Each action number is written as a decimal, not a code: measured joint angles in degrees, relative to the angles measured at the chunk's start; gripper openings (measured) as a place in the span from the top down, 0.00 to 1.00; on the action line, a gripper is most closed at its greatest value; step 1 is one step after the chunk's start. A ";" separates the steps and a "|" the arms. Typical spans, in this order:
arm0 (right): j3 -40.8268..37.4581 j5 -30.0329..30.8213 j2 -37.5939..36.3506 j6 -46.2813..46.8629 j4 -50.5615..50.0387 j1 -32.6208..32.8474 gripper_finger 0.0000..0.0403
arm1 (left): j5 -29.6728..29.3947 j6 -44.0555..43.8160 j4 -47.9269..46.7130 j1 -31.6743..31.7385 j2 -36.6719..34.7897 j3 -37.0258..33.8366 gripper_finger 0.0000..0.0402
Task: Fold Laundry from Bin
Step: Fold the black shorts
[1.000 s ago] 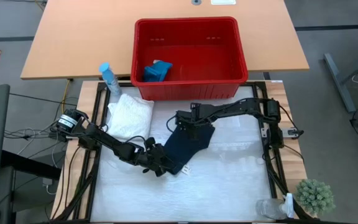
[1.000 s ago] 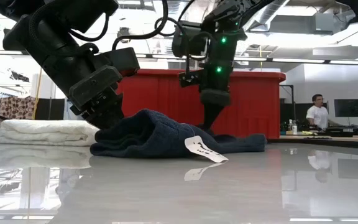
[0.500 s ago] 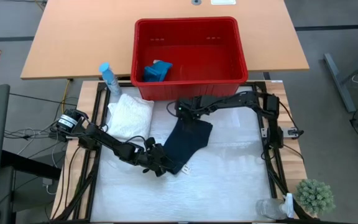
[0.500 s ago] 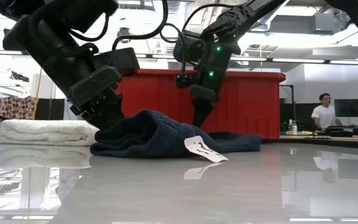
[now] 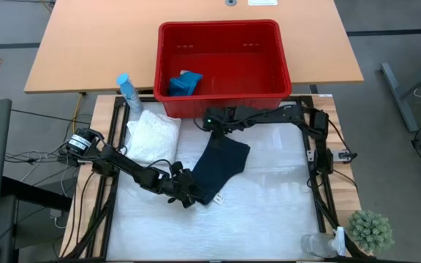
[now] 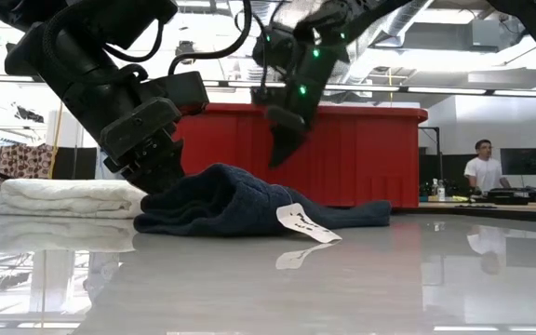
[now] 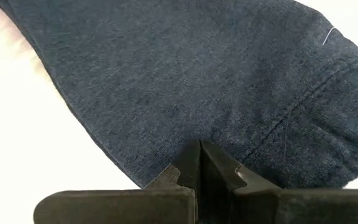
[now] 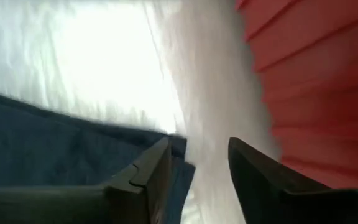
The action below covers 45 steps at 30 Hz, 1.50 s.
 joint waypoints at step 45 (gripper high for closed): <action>-3.80 -10.82 -3.68 40.93 -8.55 50.32 0.51 | 7.10 19.19 -1.29 13.89 -15.93 3.13 1.00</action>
